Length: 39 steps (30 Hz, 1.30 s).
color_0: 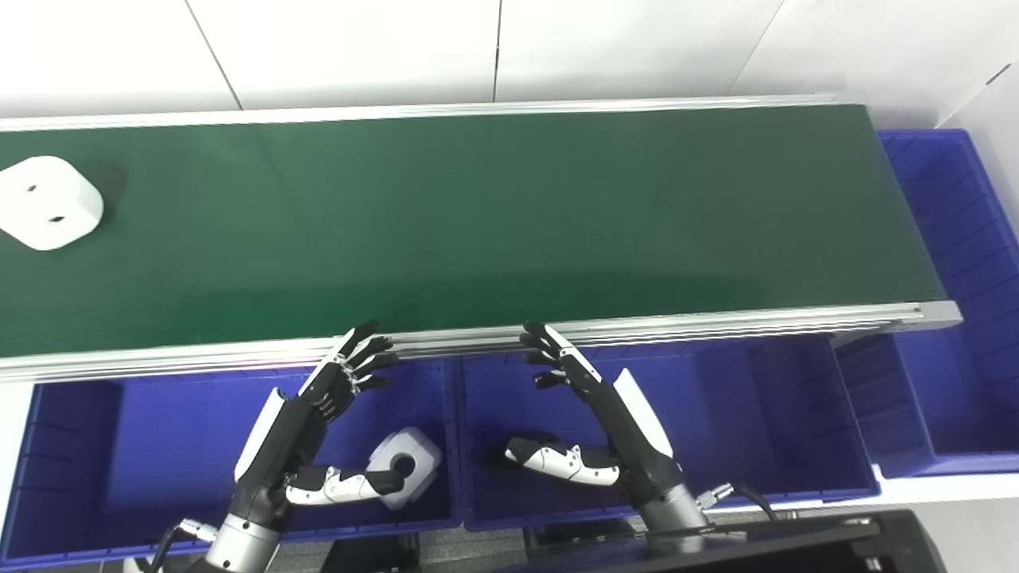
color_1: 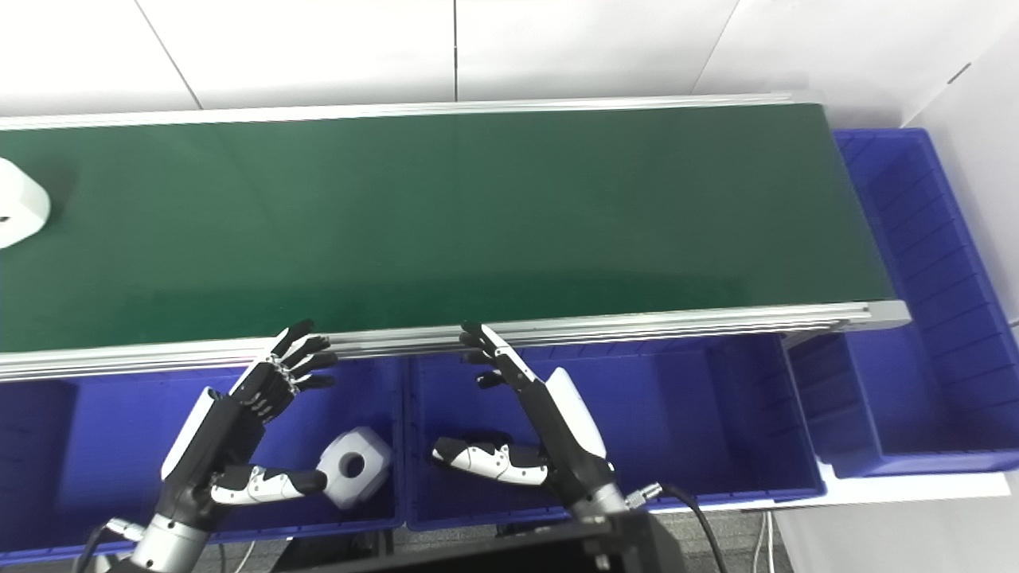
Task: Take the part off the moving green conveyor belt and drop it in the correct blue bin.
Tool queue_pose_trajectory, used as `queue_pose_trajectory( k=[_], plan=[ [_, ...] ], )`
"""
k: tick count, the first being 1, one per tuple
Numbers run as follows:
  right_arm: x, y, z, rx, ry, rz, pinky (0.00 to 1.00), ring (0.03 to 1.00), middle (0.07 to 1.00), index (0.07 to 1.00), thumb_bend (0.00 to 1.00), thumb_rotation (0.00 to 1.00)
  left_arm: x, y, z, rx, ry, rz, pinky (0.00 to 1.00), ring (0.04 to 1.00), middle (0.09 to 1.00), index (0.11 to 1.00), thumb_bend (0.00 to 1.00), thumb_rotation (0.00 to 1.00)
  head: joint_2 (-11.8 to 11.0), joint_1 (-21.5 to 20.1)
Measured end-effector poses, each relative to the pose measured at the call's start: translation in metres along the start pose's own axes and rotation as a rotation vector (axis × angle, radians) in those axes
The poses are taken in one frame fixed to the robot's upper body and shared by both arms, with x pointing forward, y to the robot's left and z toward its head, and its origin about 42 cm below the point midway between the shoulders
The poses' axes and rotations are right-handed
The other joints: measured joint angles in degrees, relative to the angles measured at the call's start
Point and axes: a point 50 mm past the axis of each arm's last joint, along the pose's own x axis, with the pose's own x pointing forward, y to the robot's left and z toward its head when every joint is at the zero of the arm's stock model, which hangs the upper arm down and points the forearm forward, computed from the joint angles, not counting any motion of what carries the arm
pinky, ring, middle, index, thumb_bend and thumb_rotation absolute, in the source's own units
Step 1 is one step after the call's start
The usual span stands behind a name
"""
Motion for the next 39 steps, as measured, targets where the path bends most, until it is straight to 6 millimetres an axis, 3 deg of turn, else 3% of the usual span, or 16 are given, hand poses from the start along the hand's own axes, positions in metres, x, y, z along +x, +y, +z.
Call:
queue_pose_trajectory(
  k=[12, 14, 17, 21, 26, 31, 39],
  plan=[
    [0.0, 0.0, 0.0, 0.003, 0.001, -0.002, 0.71, 0.834, 0.889, 0.934, 0.67, 0.55, 0.0, -0.001, 0.0, -0.001, 0.0, -0.006, 0.75, 0.836, 0.896, 0.918, 0.82, 0.35, -0.6, 1.1],
    [-0.001, 0.0, -0.001, 0.002, 0.001, -0.002, 0.72, 0.834, 0.89, 0.932, 0.67, 0.54, 0.0, -0.001, 0.0, -0.003, 0.0, -0.003, 0.75, 0.838, 0.896, 0.919, 0.82, 0.35, -2.8, 2.4],
    [-0.003, 0.002, -0.007, 0.004, 0.005, 0.005, 0.71, 0.822, 0.884, 0.929, 0.68, 0.56, 0.001, -0.005, -0.004, 0.002, 0.015, 0.001, 0.73, 0.824, 0.886, 0.912, 0.84, 0.38, -4.1, 4.1],
    [-0.007, 0.001, -0.013, 0.005, -0.004, 0.006, 0.72, 0.836, 0.9, 0.932, 0.66, 0.51, 0.001, -0.014, -0.009, 0.019, 0.041, 0.006, 0.71, 0.803, 0.864, 0.894, 0.85, 0.41, -9.3, 13.4],
    [-0.016, -0.005, -0.026, 0.035, 0.027, 0.015, 0.75, 0.858, 0.912, 0.946, 0.65, 0.5, 0.001, -0.028, -0.017, 0.012, 0.073, 0.009, 0.69, 0.786, 0.845, 0.857, 0.88, 0.38, -13.4, 19.8],
    [-0.017, -0.009, -0.034, 0.021, 0.046, 0.021, 0.73, 0.855, 0.924, 0.955, 0.65, 0.55, 0.001, -0.035, -0.022, 0.006, 0.092, 0.023, 0.68, 0.784, 0.838, 0.832, 0.9, 0.37, -16.0, 20.2],
    [-0.013, -0.003, -0.038, 0.024, 0.048, 0.02, 0.73, 0.839, 0.892, 0.938, 0.64, 0.51, 0.002, -0.031, -0.028, 0.03, 0.108, 0.017, 0.67, 0.777, 0.824, 0.822, 0.9, 0.37, -18.5, 18.6]
  ],
)
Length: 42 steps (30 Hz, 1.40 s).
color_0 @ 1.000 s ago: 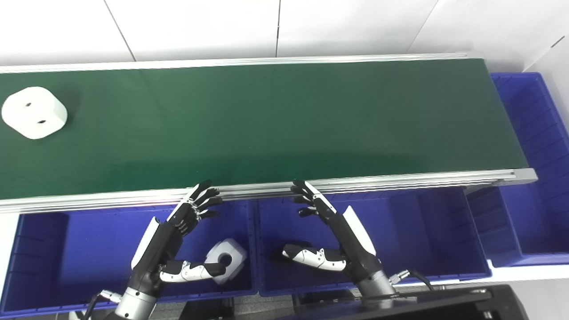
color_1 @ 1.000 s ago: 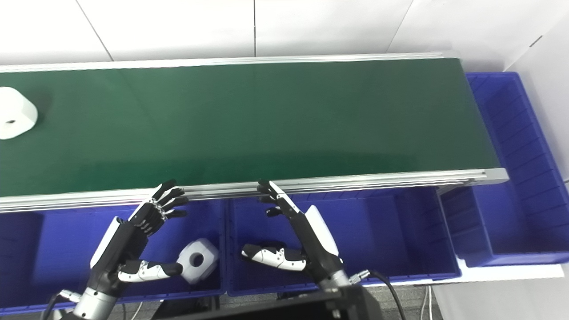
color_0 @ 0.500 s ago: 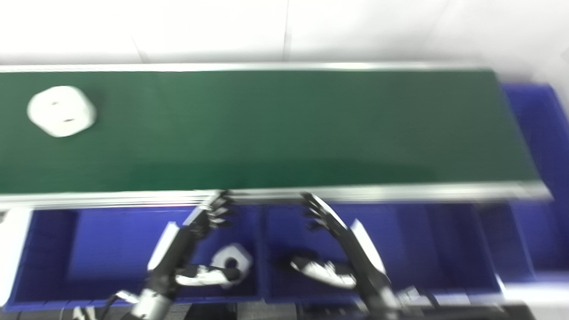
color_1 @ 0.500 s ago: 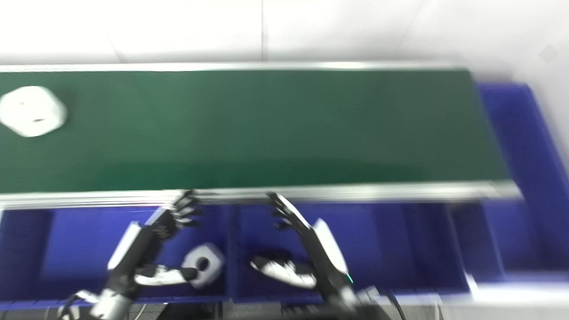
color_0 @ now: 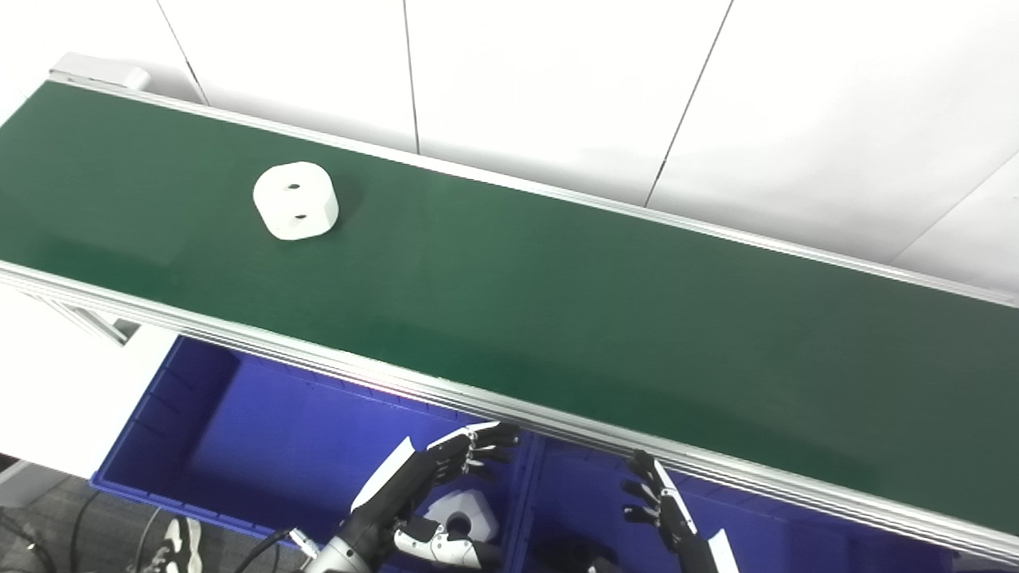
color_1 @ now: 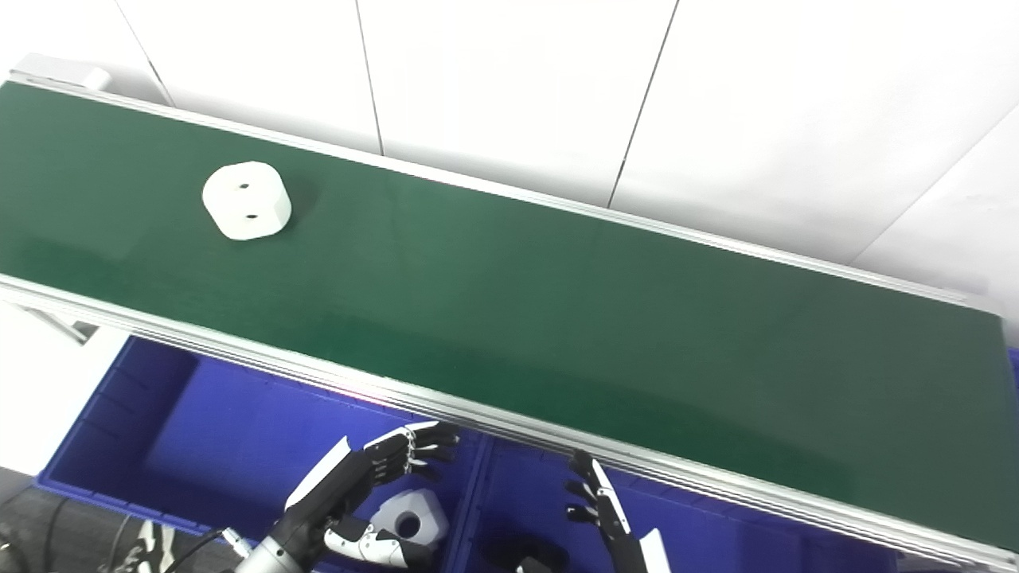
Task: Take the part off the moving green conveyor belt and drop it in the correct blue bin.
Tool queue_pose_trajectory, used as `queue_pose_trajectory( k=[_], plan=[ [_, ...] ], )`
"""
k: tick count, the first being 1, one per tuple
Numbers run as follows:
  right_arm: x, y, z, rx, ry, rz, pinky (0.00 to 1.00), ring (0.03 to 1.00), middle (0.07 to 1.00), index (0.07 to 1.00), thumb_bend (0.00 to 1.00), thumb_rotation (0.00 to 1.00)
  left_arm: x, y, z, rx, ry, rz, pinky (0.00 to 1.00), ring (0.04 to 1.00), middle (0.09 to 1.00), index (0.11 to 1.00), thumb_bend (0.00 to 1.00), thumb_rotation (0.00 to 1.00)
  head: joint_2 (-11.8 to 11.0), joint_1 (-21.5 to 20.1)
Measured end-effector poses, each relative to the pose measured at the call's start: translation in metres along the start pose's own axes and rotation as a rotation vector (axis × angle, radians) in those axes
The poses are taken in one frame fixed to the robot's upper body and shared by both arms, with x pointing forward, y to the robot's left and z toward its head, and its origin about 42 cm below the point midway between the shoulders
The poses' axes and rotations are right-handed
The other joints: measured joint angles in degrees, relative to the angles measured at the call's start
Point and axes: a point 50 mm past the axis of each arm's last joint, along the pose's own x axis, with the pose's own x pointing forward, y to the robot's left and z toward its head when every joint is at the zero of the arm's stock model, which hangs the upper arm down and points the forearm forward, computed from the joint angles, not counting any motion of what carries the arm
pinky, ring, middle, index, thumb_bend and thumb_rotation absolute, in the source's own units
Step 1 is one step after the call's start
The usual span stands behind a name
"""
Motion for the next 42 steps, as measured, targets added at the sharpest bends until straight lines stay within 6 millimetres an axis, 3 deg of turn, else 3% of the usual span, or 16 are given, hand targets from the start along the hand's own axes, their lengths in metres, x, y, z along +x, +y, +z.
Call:
queue_pose_trajectory(
  k=[6, 8, 14, 30, 36, 42],
  plan=[
    [0.001, 0.005, -0.005, -0.006, 0.006, 0.008, 0.7, 0.831, 0.884, 0.931, 0.64, 0.51, -0.001, 0.001, -0.004, 0.016, 0.014, 0.002, 0.66, 0.765, 0.825, 0.819, 0.9, 0.39, -2.0, -0.8],
    [0.002, 0.006, -0.006, -0.018, 0.005, 0.011, 0.69, 0.825, 0.879, 0.924, 0.64, 0.51, -0.001, 0.002, -0.006, 0.023, 0.019, 0.007, 0.66, 0.76, 0.818, 0.817, 0.9, 0.39, -3.7, -1.2],
    [0.003, 0.009, -0.01, -0.038, 0.007, 0.0, 0.66, 0.806, 0.87, 0.917, 0.63, 0.53, 0.0, 0.002, -0.01, 0.028, 0.032, -0.004, 0.65, 0.755, 0.811, 0.812, 0.9, 0.39, -4.8, -1.7],
    [0.003, 0.011, -0.01, -0.044, 0.0, -0.007, 0.63, 0.791, 0.855, 0.9, 0.63, 0.52, 0.0, 0.007, -0.013, 0.041, 0.04, 0.017, 0.64, 0.74, 0.803, 0.794, 0.9, 0.38, -4.6, -4.2],
    [0.004, 0.012, -0.01, -0.044, -0.002, -0.007, 0.62, 0.784, 0.851, 0.896, 0.63, 0.53, -0.002, 0.007, -0.013, 0.045, 0.04, 0.014, 0.64, 0.747, 0.803, 0.799, 0.9, 0.39, -3.6, -9.4],
    [0.007, 0.017, -0.007, -0.037, -0.011, -0.013, 0.6, 0.762, 0.829, 0.871, 0.64, 0.52, -0.005, 0.017, -0.011, 0.071, 0.038, 0.009, 0.62, 0.734, 0.791, 0.803, 0.91, 0.39, -3.3, -11.4]
  ],
)
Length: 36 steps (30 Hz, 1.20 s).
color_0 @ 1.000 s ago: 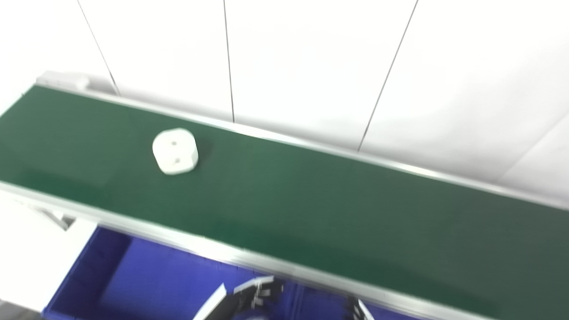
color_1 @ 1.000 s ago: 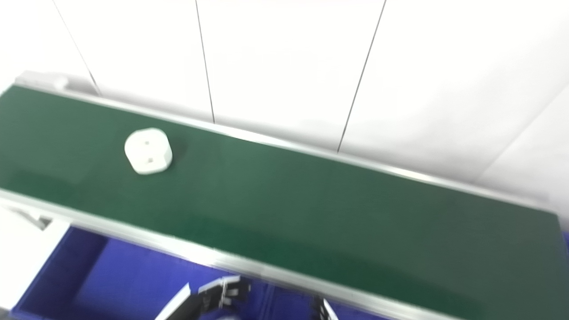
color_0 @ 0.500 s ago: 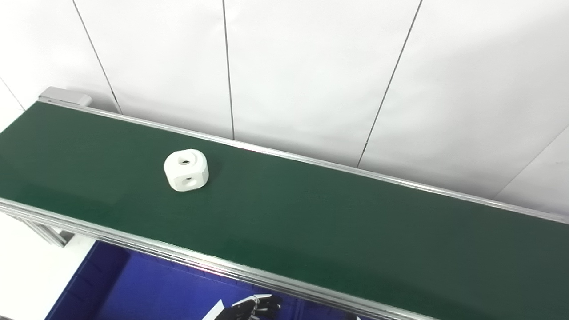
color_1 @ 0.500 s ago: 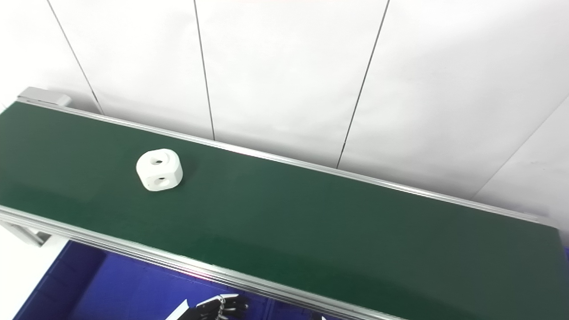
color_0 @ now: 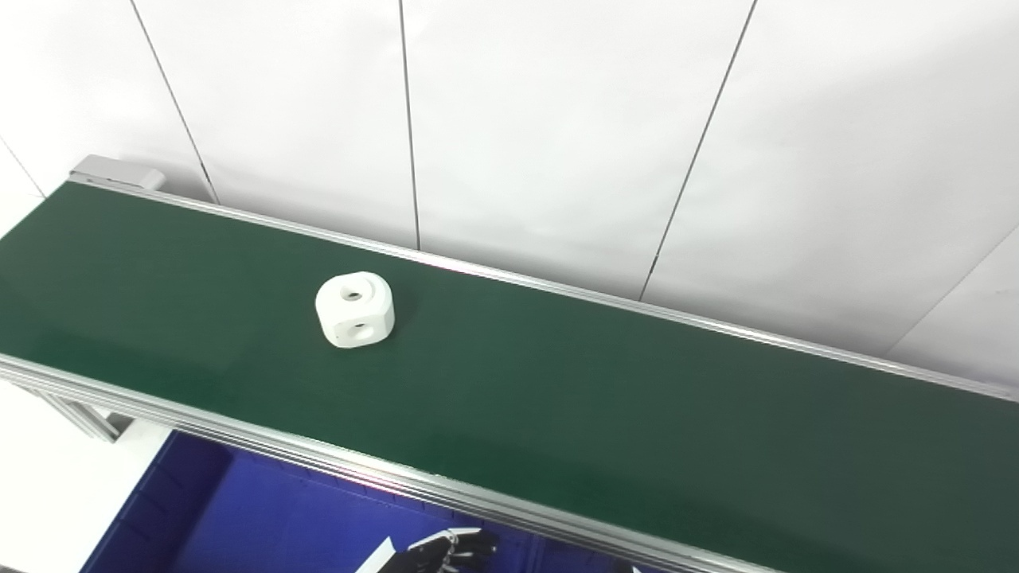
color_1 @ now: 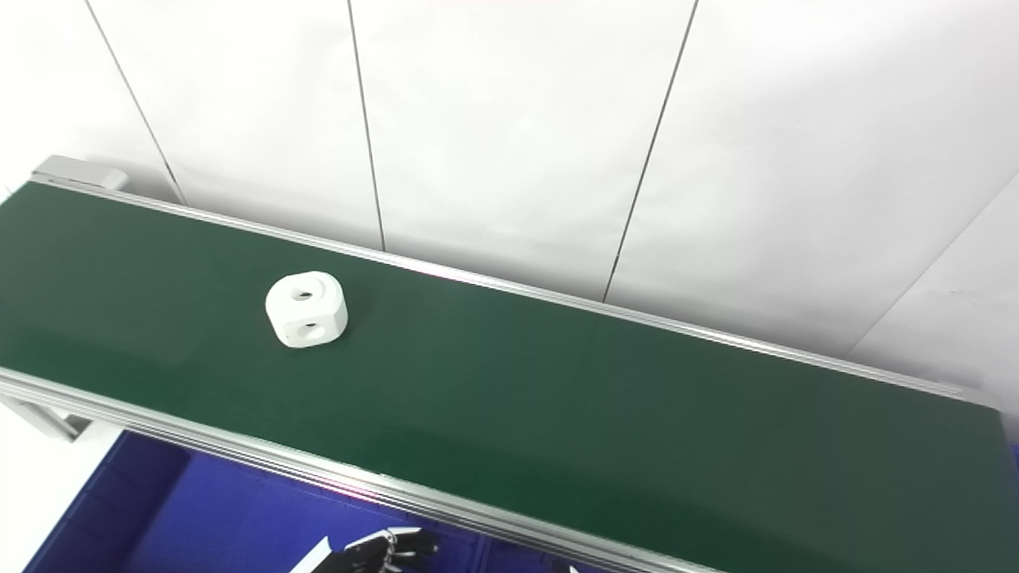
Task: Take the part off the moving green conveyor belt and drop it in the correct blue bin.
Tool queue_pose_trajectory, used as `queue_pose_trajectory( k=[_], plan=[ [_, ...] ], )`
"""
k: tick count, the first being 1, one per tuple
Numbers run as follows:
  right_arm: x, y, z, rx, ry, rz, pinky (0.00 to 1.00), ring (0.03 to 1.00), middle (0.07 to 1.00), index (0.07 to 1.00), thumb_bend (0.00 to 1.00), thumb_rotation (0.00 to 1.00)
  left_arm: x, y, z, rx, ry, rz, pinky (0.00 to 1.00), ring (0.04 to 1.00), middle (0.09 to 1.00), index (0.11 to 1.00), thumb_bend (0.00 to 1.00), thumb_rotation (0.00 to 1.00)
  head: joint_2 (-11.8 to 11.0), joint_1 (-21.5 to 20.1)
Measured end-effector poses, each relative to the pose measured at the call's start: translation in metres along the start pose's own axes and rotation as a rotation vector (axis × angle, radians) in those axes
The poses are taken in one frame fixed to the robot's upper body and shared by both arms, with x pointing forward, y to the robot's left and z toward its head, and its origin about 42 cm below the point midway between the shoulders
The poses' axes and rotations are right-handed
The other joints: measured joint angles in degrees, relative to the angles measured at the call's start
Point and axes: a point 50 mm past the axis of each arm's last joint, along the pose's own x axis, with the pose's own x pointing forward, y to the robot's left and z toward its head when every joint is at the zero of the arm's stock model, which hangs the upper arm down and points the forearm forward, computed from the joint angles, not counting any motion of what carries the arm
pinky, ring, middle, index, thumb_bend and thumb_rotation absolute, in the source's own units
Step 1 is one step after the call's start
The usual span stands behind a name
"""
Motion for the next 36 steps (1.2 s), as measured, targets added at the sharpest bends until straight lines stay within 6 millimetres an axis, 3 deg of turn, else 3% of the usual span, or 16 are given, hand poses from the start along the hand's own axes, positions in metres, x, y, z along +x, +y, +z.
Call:
queue_pose_trajectory(
  k=[4, 14, 18, 20, 28, 32, 36],
  plan=[
    [0.003, 0.003, 0.002, 0.003, -0.013, -0.01, 0.6, 0.749, 0.814, 0.857, 0.65, 0.52, 0.0, 0.006, 0.008, -0.018, -0.028, 0.022, 0.62, 0.746, 0.804, 0.804, 0.92, 0.37, 1.2, -0.6],
    [0.008, 0.004, 0.006, -0.003, -0.027, -0.023, 0.61, 0.77, 0.836, 0.881, 0.62, 0.5, -0.001, 0.04, 0.082, -0.058, -0.303, 0.11, 0.67, 0.765, 0.799, 0.794, 0.93, 0.38, 5.2, -2.4],
    [0.01, 0.004, 0.008, -0.001, -0.035, -0.026, 0.62, 0.77, 0.838, 0.884, 0.64, 0.49, 0.001, 0.052, 0.1, -0.056, -0.385, 0.128, 0.68, 0.778, 0.818, 0.806, 0.93, 0.39, 6.9, -3.5],
    [0.012, 0.003, 0.01, 0.003, -0.04, -0.027, 0.63, 0.777, 0.847, 0.893, 0.67, 0.45, 0.004, 0.06, 0.107, -0.022, -0.416, 0.135, 0.68, 0.776, 0.83, 0.818, 0.95, 0.45, 8.0, -4.2],
    [0.017, 0.0, 0.016, 0.01, -0.062, -0.031, 0.65, 0.791, 0.862, 0.906, 0.69, 0.41, 0.031, 0.087, 0.132, 0.139, -0.514, 0.155, 0.71, 0.81, 0.868, 0.842, 0.87, 0.41, 11.5, -6.2],
    [0.018, -0.001, 0.016, 0.007, -0.06, -0.029, 0.66, 0.801, 0.863, 0.908, 0.69, 0.42, 0.044, 0.097, 0.139, 0.188, -0.539, 0.153, 0.72, 0.829, 0.887, 0.867, 0.78, 0.42, 11.9, -6.7],
    [0.019, -0.001, 0.017, 0.009, -0.064, -0.029, 0.68, 0.801, 0.862, 0.911, 0.69, 0.44, 0.069, 0.119, 0.148, 0.279, -0.533, 0.176, 0.77, 0.858, 0.898, 0.89, 0.73, 0.35, 12.8, -6.4]
  ],
)
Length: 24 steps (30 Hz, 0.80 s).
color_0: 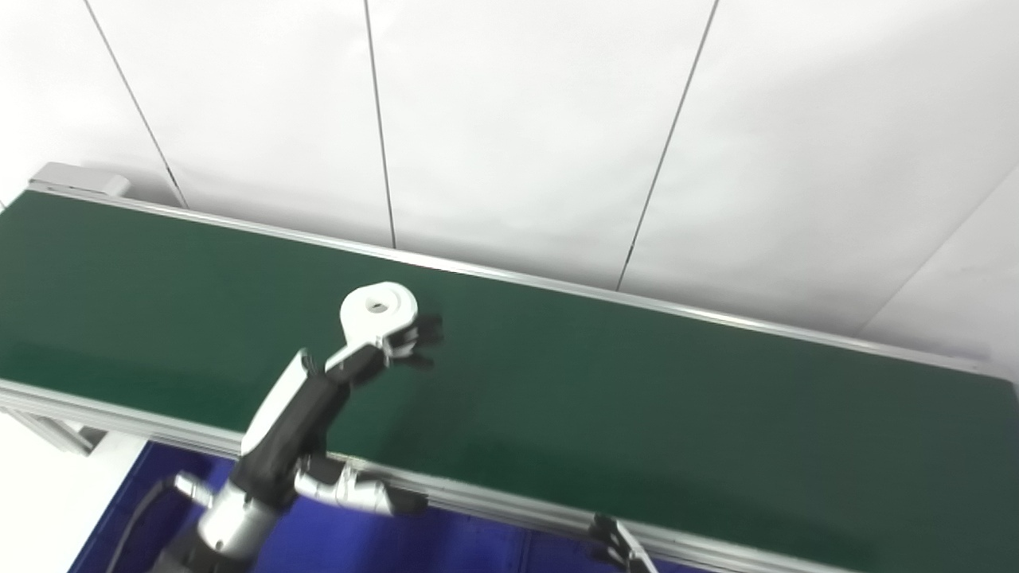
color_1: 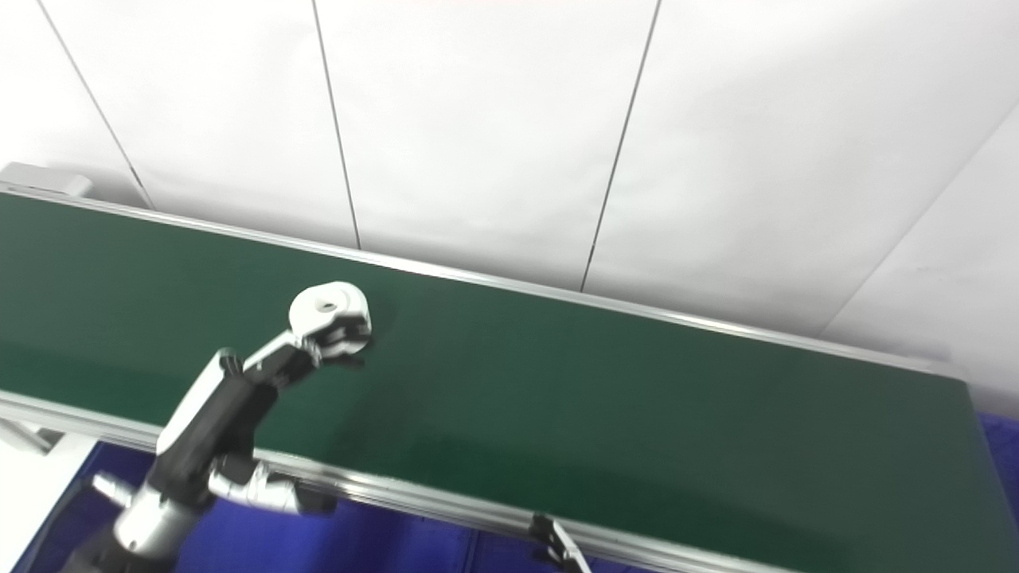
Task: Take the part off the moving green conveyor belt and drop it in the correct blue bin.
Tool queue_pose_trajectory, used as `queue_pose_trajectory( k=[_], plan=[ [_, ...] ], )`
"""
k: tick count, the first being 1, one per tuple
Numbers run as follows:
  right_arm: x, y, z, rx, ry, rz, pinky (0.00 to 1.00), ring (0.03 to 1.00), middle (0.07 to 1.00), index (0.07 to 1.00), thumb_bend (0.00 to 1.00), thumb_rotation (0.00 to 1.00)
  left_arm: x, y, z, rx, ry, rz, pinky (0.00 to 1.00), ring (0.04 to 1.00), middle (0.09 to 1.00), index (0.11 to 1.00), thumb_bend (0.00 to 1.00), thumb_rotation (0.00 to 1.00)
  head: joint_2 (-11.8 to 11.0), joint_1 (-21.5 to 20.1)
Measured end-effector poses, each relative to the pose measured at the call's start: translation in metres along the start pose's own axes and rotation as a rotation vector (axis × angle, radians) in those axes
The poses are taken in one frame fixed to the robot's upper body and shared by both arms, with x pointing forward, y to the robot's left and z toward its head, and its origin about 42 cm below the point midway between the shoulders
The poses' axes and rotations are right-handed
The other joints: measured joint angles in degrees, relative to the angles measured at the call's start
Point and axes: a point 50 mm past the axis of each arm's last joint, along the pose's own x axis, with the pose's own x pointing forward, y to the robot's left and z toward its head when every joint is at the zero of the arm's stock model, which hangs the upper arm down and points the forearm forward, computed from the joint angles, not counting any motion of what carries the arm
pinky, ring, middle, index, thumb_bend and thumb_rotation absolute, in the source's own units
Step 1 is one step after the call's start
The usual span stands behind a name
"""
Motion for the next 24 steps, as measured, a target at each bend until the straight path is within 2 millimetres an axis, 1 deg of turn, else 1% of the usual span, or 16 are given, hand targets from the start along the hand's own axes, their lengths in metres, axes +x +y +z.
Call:
queue_pose_trajectory(
  k=[1, 2, 4, 6, 9, 12, 13, 17, 22, 24],
  plan=[
    [0.0, 0.0, 0.0, 0.0, 0.0, 0.0, 0.68, 0.802, 0.863, 0.912, 0.68, 0.44, 0.008, 0.004, -0.002, 0.02, 0.0, 0.002, 0.79, 0.866, 0.902, 0.894, 0.73, 0.33, 0.1, 0.1],
    [0.0, 0.0, 0.0, 0.001, 0.0, 0.0, 0.68, 0.802, 0.863, 0.912, 0.68, 0.44, 0.015, 0.007, -0.004, 0.029, -0.002, 0.002, 0.79, 0.867, 0.903, 0.895, 0.73, 0.33, 0.1, 0.1],
    [0.0, 0.0, 0.0, 0.001, 0.001, 0.0, 0.69, 0.811, 0.865, 0.915, 0.68, 0.46, 0.028, 0.011, -0.007, 0.047, -0.01, -0.002, 0.83, 0.89, 0.919, 0.905, 0.73, 0.3, 0.3, 0.4],
    [0.0, 0.0, 0.0, -0.001, 0.0, 0.0, 0.69, 0.814, 0.863, 0.916, 0.67, 0.47, 0.04, 0.013, -0.014, 0.075, 0.009, -0.013, 0.83, 0.91, 0.931, 0.908, 0.74, 0.31, 0.2, 0.4],
    [0.001, 0.001, 0.0, -0.009, -0.003, 0.005, 0.68, 0.81, 0.856, 0.914, 0.67, 0.48, 0.061, 0.017, -0.024, 0.147, 0.053, -0.039, 0.85, 0.915, 0.935, 0.908, 0.75, 0.28, 0.4, 0.7],
    [0.0, 0.002, 0.001, -0.013, -0.006, 0.01, 0.68, 0.805, 0.853, 0.914, 0.67, 0.49, 0.077, 0.019, -0.026, 0.207, 0.074, -0.057, 0.86, 0.915, 0.936, 0.908, 0.76, 0.27, 0.5, 1.1],
    [0.0, 0.002, 0.001, -0.013, -0.007, 0.01, 0.68, 0.805, 0.854, 0.914, 0.68, 0.49, 0.08, 0.019, -0.028, 0.222, 0.085, -0.064, 0.87, 0.915, 0.936, 0.908, 0.76, 0.26, 0.5, 1.1],
    [0.0, 0.003, 0.001, -0.012, -0.007, 0.008, 0.69, 0.803, 0.85, 0.915, 0.68, 0.49, 0.091, 0.018, -0.034, 0.311, 0.162, -0.095, 0.82, 0.916, 0.959, 0.908, 0.81, 0.36, 0.7, 1.7],
    [0.0, 0.004, 0.002, -0.007, -0.01, 0.008, 0.68, 0.796, 0.847, 0.915, 0.68, 0.51, 0.101, 0.017, -0.043, 0.43, 0.267, -0.134, 0.82, 0.924, 0.973, 0.907, 0.83, 0.35, 1.0, 1.9],
    [-0.001, 0.004, 0.002, -0.006, -0.01, 0.006, 0.69, 0.794, 0.846, 0.915, 0.67, 0.51, 0.103, 0.016, -0.047, 0.473, 0.285, -0.155, 0.85, 0.934, 0.975, 0.898, 0.83, 0.33, 1.0, 1.9]
  ],
)
